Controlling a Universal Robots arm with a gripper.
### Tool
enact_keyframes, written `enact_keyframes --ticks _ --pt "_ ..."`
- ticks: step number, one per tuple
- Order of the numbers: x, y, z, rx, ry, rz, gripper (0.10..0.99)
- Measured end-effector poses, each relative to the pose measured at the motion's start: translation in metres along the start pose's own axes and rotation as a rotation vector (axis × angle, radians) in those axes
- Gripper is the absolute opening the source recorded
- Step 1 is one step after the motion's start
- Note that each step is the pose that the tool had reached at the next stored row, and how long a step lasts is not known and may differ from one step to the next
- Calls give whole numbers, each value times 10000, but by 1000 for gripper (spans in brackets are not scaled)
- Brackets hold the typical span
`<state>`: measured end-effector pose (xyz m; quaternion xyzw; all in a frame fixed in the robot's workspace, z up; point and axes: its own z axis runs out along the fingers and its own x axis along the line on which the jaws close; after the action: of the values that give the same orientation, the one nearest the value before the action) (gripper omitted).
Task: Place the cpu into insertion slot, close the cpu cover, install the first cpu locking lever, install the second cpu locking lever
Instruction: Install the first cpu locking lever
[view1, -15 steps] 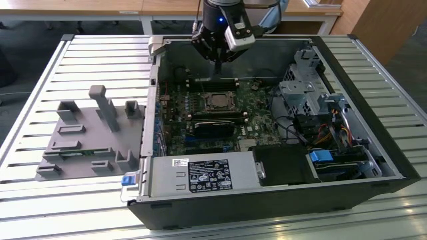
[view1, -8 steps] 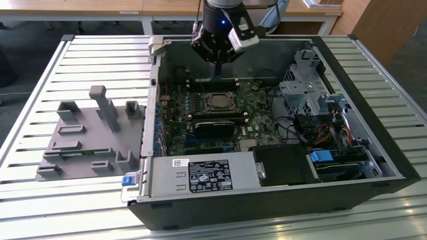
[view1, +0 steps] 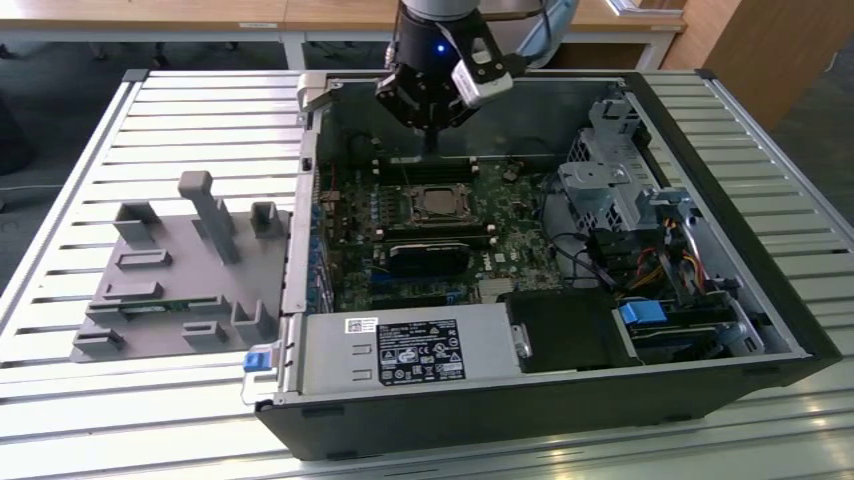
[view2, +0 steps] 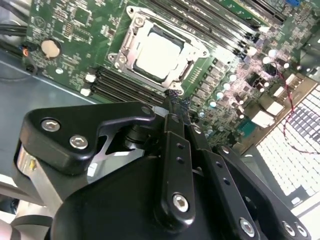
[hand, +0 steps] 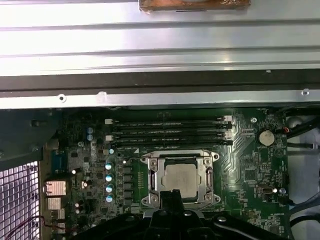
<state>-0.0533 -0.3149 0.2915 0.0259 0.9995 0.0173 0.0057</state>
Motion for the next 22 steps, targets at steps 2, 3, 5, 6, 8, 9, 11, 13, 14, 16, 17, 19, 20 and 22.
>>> enact_keyframes --ticks 2,3,5,6,8,9,11,13,14,16,17,19,20,22 --pt "27 0 13 -4 -5 -56 106" --pt "27 0 18 -4 1 -179 106" --pt "31 3 32 -4 10 -401 106" --pt "39 4 43 -7 6 -430 106" --pt "62 5 69 -8 -13 -434 106" --pt "80 5 82 -8 -26 -435 106" --pt "110 11 101 -9 -40 -436 106" --pt "147 18 116 -9 -52 -436 106" --pt "163 25 121 -8 -55 -435 106" --pt "193 42 130 -8 -61 -429 106" --pt "211 51 135 -8 -64 -420 106" --pt "259 56 145 -10 -72 -408 106" --pt "292 55 153 -7 -81 -408 106" --pt "350 52 177 -10 -104 -409 106"
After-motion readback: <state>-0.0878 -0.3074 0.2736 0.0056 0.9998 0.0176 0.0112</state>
